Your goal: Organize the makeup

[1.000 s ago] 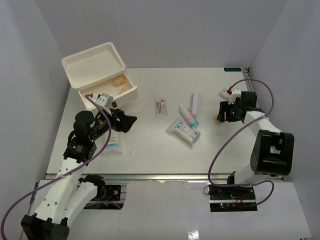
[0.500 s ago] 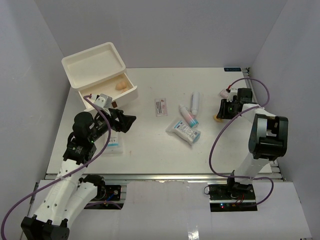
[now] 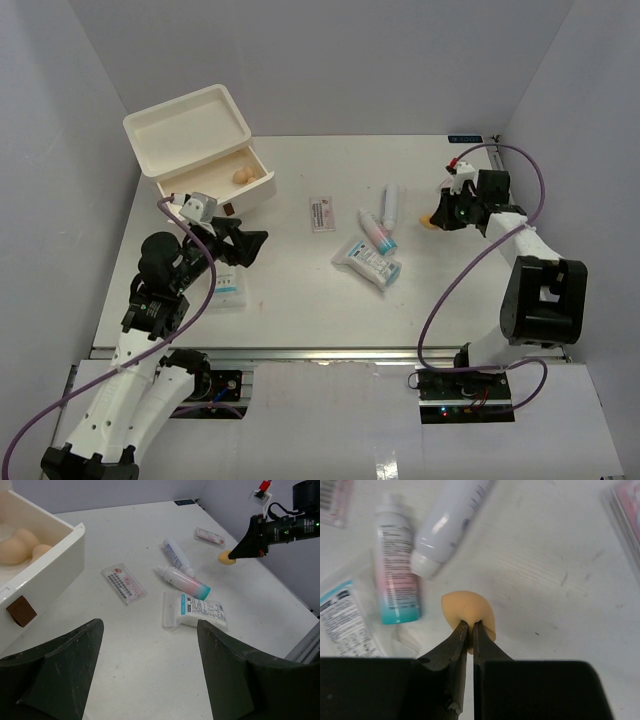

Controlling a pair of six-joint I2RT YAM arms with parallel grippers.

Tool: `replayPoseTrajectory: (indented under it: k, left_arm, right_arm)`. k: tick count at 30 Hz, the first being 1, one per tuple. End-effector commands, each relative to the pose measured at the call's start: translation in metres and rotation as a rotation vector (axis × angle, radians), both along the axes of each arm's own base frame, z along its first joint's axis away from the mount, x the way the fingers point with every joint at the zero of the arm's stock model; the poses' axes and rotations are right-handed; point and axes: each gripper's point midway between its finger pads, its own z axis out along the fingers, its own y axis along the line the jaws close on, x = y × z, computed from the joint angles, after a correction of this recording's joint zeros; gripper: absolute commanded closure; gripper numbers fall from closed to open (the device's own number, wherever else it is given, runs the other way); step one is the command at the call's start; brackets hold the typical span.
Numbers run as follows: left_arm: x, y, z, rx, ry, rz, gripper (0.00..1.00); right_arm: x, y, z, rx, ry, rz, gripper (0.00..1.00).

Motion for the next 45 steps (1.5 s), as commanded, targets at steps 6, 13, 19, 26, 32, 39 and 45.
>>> replayPoseTrajectory:
  k: [6,13,19,26,32,39,45]
  left_arm:
    - [-0.003,0.032,0.026,-0.033,-0.125,0.182,0.13]
    - [-0.001,0.063,0.031,-0.046,-0.152,0.355,0.13]
    - [0.0,0.076,0.032,-0.048,-0.16,0.426,0.13]
    - [0.003,0.074,0.029,-0.04,-0.152,0.416,0.13]
    - [0.004,0.068,0.026,-0.031,-0.148,0.379,0.14]
    - [0.003,0.059,0.023,-0.023,-0.141,0.328,0.13]
    - [0.003,0.04,0.014,-0.007,-0.124,0.22,0.13]
  right_arm:
    - [-0.031,0.198,0.127,0.037,-0.384,0.661,0.92]
    - [-0.029,0.359,0.197,0.175,-0.436,0.887,0.92]
    - [-0.038,0.43,0.236,0.236,-0.519,0.935,0.92]
    - [-0.013,0.474,0.21,0.159,-0.608,0.816,0.89]
    - [0.006,0.476,0.2,0.091,-0.66,0.737,0.58]
    - [0.003,0.462,0.226,0.084,-0.704,0.694,0.44]
    - [-0.02,0.43,0.278,0.111,-0.747,0.672,0.42]
